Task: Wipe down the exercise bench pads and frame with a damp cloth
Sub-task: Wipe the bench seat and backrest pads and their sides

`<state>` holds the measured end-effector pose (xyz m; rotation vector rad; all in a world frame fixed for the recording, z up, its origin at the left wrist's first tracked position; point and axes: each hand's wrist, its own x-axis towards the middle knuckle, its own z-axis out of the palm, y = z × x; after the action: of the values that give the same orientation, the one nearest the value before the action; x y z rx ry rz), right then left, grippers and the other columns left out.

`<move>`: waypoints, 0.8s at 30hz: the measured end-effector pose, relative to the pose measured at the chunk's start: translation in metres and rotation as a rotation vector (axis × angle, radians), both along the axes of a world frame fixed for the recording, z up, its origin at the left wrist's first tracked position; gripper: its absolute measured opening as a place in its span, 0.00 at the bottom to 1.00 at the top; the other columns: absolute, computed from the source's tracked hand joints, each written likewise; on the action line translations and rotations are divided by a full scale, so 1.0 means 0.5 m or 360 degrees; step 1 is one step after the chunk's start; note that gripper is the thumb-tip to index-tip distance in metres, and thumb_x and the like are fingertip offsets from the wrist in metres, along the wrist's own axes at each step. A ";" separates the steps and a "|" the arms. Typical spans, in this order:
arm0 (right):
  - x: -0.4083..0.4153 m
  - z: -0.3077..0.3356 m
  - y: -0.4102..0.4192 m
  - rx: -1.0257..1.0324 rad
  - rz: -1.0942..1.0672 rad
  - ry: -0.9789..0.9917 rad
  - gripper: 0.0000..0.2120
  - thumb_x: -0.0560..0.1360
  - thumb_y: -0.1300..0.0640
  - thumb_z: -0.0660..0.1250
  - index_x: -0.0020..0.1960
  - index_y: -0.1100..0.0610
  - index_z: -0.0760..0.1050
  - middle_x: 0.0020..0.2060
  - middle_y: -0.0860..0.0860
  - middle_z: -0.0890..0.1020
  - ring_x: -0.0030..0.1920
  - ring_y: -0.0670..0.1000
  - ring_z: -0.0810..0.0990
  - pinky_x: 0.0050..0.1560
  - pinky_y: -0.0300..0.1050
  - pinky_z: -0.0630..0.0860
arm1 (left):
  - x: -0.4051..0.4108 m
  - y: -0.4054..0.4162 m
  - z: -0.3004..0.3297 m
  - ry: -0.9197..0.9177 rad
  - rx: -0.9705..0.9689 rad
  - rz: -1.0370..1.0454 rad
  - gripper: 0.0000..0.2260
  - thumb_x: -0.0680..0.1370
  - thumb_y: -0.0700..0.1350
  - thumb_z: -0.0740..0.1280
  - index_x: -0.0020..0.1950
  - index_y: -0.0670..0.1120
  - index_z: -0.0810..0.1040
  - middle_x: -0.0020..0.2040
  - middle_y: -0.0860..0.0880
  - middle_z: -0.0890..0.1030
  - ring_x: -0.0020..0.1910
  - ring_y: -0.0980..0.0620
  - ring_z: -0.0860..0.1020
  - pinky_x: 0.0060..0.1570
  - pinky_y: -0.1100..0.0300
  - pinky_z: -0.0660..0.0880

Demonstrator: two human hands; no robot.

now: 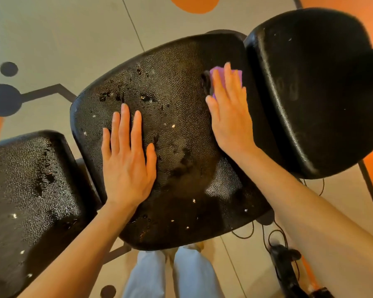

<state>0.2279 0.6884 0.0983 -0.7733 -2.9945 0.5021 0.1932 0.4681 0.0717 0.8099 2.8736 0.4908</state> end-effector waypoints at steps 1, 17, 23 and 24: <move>0.006 -0.005 0.002 -0.0043 -0.0050 0.0045 0.25 0.83 0.51 0.50 0.78 0.54 0.52 0.78 0.54 0.51 0.78 0.54 0.48 0.77 0.55 0.49 | 0.000 0.000 -0.001 0.0000 0.0000 -0.0002 0.28 0.84 0.52 0.53 0.82 0.44 0.52 0.82 0.43 0.50 0.81 0.44 0.48 0.79 0.47 0.46; 0.271 0.012 -0.109 -0.0051 -0.0049 0.0062 0.27 0.82 0.54 0.53 0.78 0.50 0.47 0.76 0.55 0.58 0.77 0.56 0.54 0.75 0.58 0.56 | 0.001 0.001 -0.003 0.0001 0.0003 -0.0001 0.28 0.83 0.51 0.53 0.81 0.43 0.52 0.82 0.42 0.49 0.81 0.43 0.47 0.79 0.45 0.47; 0.091 0.006 0.018 0.0318 -0.0060 -0.0021 0.24 0.82 0.46 0.50 0.75 0.55 0.62 0.75 0.54 0.63 0.75 0.57 0.60 0.72 0.53 0.61 | 0.002 0.001 -0.001 0.0050 0.0002 -0.0015 0.27 0.83 0.51 0.53 0.81 0.43 0.53 0.82 0.42 0.50 0.81 0.42 0.49 0.78 0.45 0.47; 0.051 0.002 0.033 0.0282 -0.0131 0.0016 0.24 0.83 0.46 0.49 0.75 0.55 0.62 0.75 0.55 0.63 0.76 0.57 0.58 0.74 0.54 0.57 | 0.003 0.001 -0.001 0.0055 0.0003 -0.0012 0.27 0.83 0.51 0.52 0.81 0.43 0.53 0.82 0.42 0.50 0.81 0.42 0.49 0.79 0.46 0.47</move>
<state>0.2532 0.7049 0.0992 -0.8703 -2.9312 0.2337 0.1948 0.4687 0.0714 0.8376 2.9006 0.4835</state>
